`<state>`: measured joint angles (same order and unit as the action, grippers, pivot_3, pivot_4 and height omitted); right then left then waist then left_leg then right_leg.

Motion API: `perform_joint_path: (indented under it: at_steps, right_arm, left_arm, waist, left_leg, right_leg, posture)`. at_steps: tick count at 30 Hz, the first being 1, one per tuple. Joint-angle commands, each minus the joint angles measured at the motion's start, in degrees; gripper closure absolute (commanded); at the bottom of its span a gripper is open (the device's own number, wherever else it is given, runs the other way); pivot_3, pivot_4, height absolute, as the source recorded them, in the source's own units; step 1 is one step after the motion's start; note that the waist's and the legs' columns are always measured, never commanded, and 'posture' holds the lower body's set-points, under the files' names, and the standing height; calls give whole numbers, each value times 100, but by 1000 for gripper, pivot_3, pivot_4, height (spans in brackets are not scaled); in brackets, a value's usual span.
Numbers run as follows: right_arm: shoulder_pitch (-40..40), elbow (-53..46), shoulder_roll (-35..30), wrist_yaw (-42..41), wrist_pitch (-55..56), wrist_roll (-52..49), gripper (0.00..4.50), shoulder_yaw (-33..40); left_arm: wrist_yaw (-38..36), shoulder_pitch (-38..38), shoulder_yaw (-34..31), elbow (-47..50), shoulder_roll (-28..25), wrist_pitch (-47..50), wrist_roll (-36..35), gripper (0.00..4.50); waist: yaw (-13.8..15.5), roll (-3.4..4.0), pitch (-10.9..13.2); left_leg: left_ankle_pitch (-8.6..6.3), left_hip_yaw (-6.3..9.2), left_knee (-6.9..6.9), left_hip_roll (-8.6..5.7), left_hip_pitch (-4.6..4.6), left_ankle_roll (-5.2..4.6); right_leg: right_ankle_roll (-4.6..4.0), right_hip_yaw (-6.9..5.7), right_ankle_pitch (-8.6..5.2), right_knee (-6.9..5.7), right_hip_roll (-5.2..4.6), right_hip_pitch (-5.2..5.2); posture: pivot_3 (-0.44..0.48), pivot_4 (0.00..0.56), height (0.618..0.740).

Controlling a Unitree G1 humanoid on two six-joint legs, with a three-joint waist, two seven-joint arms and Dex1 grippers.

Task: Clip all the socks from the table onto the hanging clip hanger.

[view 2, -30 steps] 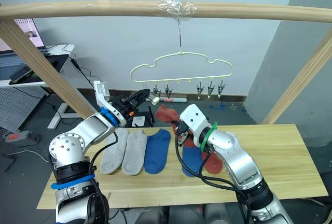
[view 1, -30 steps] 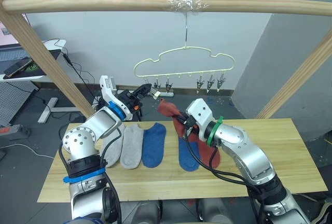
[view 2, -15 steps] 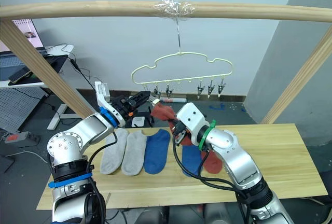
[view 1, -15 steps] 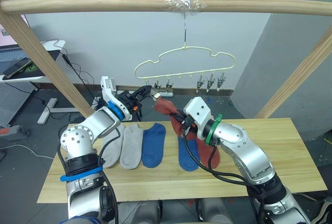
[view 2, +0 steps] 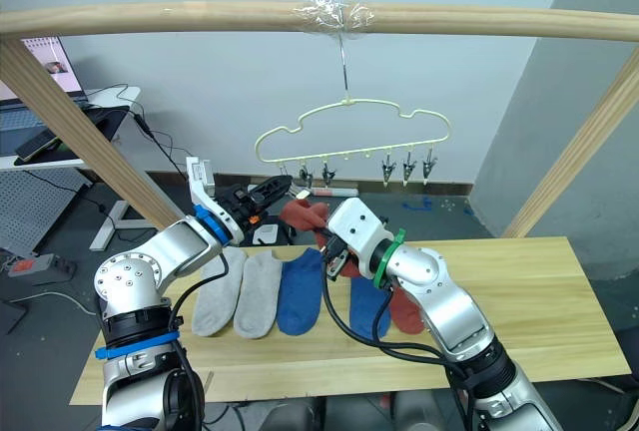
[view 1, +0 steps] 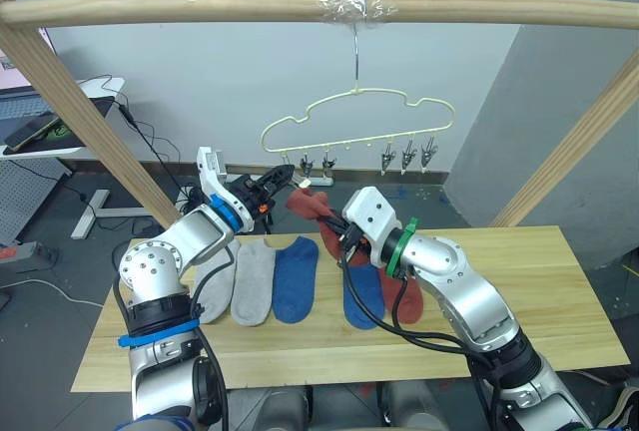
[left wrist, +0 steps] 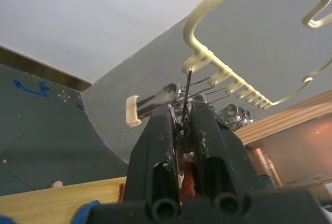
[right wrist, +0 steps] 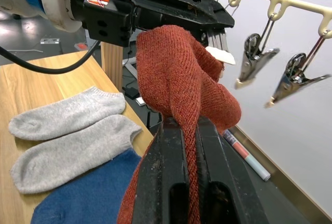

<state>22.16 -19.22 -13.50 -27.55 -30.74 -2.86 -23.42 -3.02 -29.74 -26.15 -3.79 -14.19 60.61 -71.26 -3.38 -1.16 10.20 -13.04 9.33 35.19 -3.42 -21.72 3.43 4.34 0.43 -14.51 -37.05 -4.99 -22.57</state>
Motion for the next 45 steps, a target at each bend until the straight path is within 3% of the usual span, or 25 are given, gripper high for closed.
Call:
perform_joint_path:
  at_steps: [1,6,20,28,33,41,45]
  right_arm:
    - [110,-89,20,-33,143,40,4470,52]
    - [133,-70,35,-31,146,48,4470,43]
    - [136,41,126,6,148,38,4500,41]
    - [-46,326,874,188,-256,-678,4500,593]
    - [-61,416,1112,83,-473,-1044,3071,786]
    - [-499,43,462,-402,-842,-1378,131,684]
    - [-630,23,214,-277,-740,-1241,24,786]
  left_arm:
    - [-52,29,63,229,-66,-71,20,4379]
    - [-231,61,172,334,-138,-187,168,4379]
    - [-381,149,30,368,-338,-132,-28,27]
    - [-693,517,18,761,-1042,6,0,27]
    - [-750,608,10,892,-1208,-65,21,0]
    - [-1246,1229,437,1435,-1380,-240,566,0]
    - [-1663,1478,963,1795,-1554,-549,1232,0]
  waist:
    - [0,0,0]
    - [0,0,0]
    - [3,0,0]
    - [-8,0,0]
    - [22,-1,0]
    - [17,-1,0]
    - [16,-1,-1]
  left_leg:
    - [0,-1,0,0,0,0]
    - [0,-3,0,0,-3,0]
    - [0,-3,-2,0,-7,0]
    - [0,-10,-12,9,-9,1]
    - [0,-16,-12,6,-21,0]
    - [0,-24,-14,7,-28,0]
    - [0,-28,-14,10,-28,0]
  right_leg:
    - [1,1,0,0,0,-1]
    - [-12,3,8,-1,1,-5]
    - [-14,5,9,1,1,-10]
    - [-26,18,16,-6,8,-30]
    - [-34,25,25,-6,8,-46]
    - [-37,33,27,-6,9,-58]
    - [-37,34,27,-9,9,-60]
  posture:
    - [-102,155,740]
    - [-101,153,740]
    - [-101,153,740]
    - [-86,151,740]
    - [-66,144,740]
    - [-68,137,740]
    - [-76,133,740]
